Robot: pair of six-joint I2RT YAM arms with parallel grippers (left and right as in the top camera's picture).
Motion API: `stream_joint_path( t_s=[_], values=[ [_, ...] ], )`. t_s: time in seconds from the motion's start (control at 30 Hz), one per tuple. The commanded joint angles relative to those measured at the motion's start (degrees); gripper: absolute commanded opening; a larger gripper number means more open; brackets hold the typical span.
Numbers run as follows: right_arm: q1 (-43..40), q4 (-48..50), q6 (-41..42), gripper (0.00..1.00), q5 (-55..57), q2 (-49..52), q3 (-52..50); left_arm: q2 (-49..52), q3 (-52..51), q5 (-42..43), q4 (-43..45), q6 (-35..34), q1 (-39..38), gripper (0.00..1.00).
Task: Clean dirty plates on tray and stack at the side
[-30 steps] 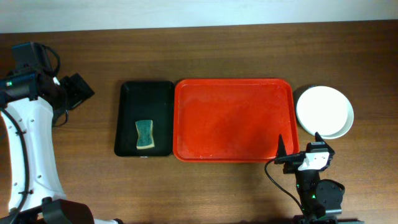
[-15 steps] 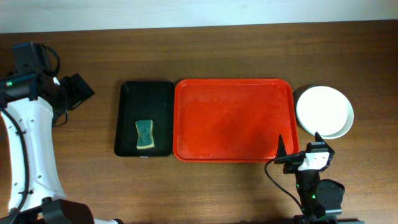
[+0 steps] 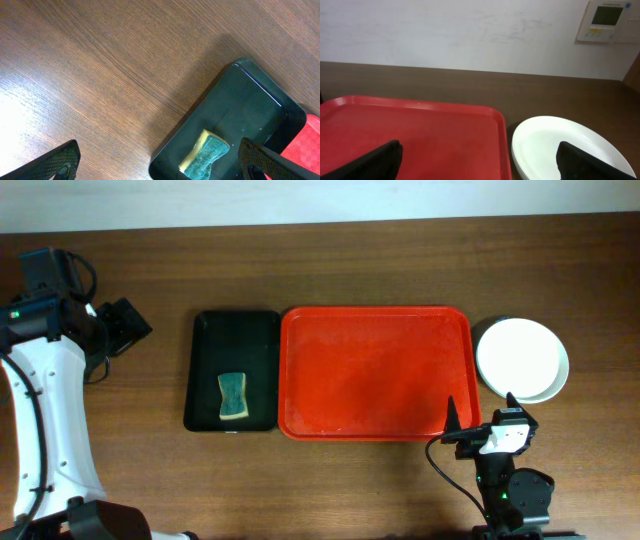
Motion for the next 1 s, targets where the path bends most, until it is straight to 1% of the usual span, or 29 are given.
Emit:
stream_joint_path(
  t_s=[0.0, 0.17, 0.33, 0.6, 0.63, 0.67, 0.7, 0.83, 0.97],
  values=[
    [-0.5, -0.5, 0.7, 0.98, -0.3, -0.5, -0.3, -2.4, 0.0, 0.4, 0.0, -0.5, -3.0, 0.99],
    [-0.5, -0.5, 0.7, 0.98, -0.3, -0.5, -0.3, -7.5, 0.0, 0.4, 0.0, -0.5, -10.4, 0.99],
    [-0.5, -0.5, 0.7, 0.99, -0.3, -0.5, -0.3, -15.3, 0.0, 0.4, 0.0, -0.5, -14.8, 0.99],
    [-0.5, -0.5, 0.7, 0.98, -0.3, -0.5, -0.3, -29.1, 0.0, 0.4, -0.1, -0.5, -15.2, 0.99],
    [-0.5, -0.5, 0.7, 0.98, -0.3, -0.5, -0.3, -30.6, 0.0, -1.8, 0.0, -0.5, -15.2, 0.99],
    [-0.5, -0.5, 0.7, 0.98, -0.3, -0.5, -0.3, -32.7, 0.0, -7.3, -0.1, -0.5, -15.2, 0.99],
    [-0.5, -0.5, 0.7, 0.98, -0.3, -0.5, -0.3, -34.1, 0.0, -9.5, -0.1, -0.5, -15.2, 0.99],
    [-0.5, -0.5, 0.7, 0.98, -0.3, -0.5, -0.3, -40.5, 0.0, -10.5, -0.1, -0.5, -15.3, 0.99],
    [-0.5, -0.5, 0.7, 0.98, -0.3, -0.5, -0.3, -47.1, -0.2, -11.9, -0.8, 0.2, -16.9, 0.99]
  ],
)
